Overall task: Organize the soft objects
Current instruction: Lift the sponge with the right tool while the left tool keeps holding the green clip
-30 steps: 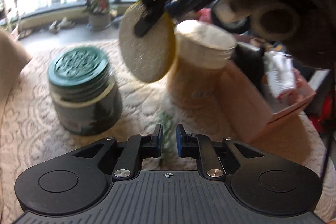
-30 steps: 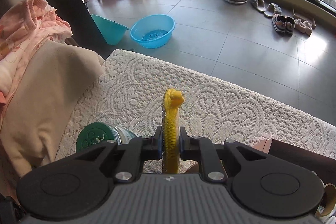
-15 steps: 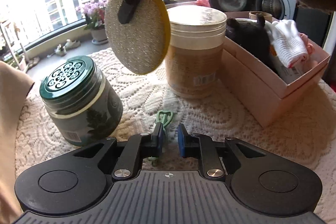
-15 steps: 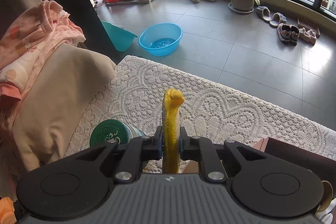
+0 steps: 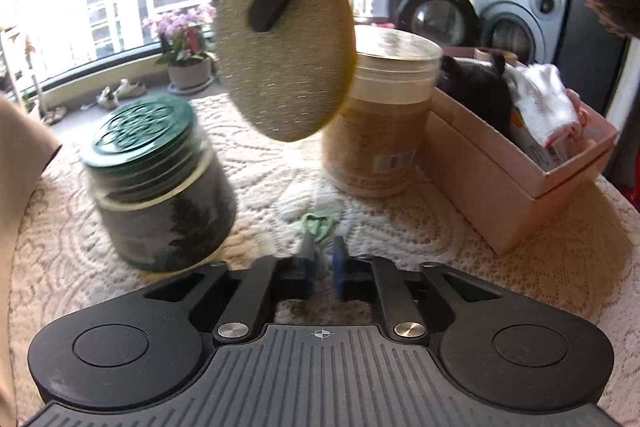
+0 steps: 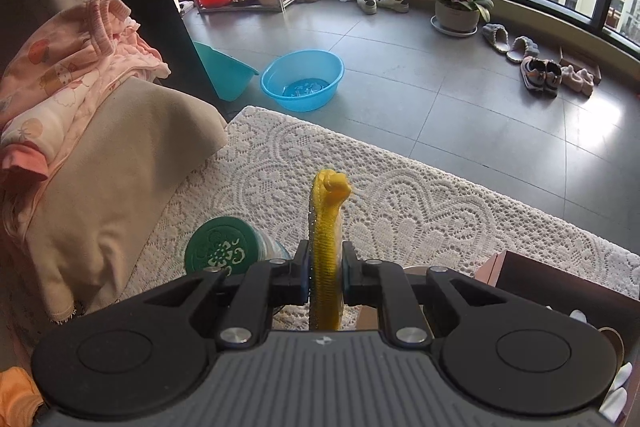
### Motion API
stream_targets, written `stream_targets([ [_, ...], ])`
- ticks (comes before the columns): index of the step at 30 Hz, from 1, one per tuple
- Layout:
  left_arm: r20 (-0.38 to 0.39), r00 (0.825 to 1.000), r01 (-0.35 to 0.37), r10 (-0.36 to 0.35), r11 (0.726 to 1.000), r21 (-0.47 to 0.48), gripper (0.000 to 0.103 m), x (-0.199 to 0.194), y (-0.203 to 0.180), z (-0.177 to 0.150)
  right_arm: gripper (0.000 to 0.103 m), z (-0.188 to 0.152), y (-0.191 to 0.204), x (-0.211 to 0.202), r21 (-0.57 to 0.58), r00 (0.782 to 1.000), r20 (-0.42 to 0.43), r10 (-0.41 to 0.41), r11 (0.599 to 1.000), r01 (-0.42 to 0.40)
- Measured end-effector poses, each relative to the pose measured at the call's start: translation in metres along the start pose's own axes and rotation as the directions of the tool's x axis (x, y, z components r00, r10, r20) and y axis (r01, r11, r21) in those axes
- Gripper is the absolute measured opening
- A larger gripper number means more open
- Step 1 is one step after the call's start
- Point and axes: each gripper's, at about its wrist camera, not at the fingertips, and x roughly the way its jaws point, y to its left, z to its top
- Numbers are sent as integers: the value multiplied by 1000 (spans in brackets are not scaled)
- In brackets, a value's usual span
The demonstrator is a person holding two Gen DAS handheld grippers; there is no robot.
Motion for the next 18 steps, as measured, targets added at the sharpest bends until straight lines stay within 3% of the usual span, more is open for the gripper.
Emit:
stream_targets([
  [11, 105, 994, -5, 11, 999, -51, 6, -39, 14, 2, 14, -2, 7, -20, -13, 1000, 23, -19, 1000, 19],
  [15, -54, 999, -3, -2, 996, -87, 10, -15, 22, 11, 14, -6, 6, -18, -13, 1000, 14, -26, 1000, 26],
  [18, -58, 998, -14, 13, 1000, -21, 14, -11, 18, 15, 14, -7, 4, -15, -9, 1000, 12, -19, 1000, 19],
])
